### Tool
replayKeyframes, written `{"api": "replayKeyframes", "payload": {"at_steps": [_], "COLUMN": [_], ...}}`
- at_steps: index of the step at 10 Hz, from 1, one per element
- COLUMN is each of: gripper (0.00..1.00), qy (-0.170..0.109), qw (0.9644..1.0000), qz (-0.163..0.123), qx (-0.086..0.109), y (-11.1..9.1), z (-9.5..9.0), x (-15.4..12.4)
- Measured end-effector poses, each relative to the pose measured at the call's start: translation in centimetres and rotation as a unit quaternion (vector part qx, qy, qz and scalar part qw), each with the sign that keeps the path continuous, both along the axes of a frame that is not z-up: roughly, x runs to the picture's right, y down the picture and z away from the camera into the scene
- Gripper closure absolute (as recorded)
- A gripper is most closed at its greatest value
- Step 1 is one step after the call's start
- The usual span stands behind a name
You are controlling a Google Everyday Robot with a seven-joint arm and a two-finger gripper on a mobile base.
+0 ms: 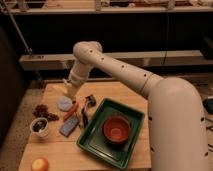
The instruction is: Place banana in tray
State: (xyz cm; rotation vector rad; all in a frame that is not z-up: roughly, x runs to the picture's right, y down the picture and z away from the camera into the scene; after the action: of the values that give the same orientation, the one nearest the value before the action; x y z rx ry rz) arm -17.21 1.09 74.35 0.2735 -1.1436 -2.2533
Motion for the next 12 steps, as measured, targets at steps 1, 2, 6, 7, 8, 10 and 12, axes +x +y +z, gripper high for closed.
{"api": "replayKeyframes", "payload": {"at_steps": [1,2,6,7,8,10,12], "gripper": [1.0,1.0,1.0,1.0,1.0,1.0,1.0], "qy": [0.0,-0.002,-0.037,-0.054,-0.069,-0.098,-0.114], "qw": [1.0,1.0,0.999,0.9978,0.9964,0.993,0.9916], "qz": [0.001,0.001,0.011,0.019,0.026,0.034,0.024], "qx": [0.003,0.007,0.024,0.033,0.041,0.055,0.057], "y": [0.0,0.4,7.3,10.3,12.7,16.1,18.2], "z": [0.0,0.1,-1.3,-2.4,-3.5,-5.1,-5.7], "x": [0.1,0.2,2.5,3.5,4.4,6.9,8.3]}}
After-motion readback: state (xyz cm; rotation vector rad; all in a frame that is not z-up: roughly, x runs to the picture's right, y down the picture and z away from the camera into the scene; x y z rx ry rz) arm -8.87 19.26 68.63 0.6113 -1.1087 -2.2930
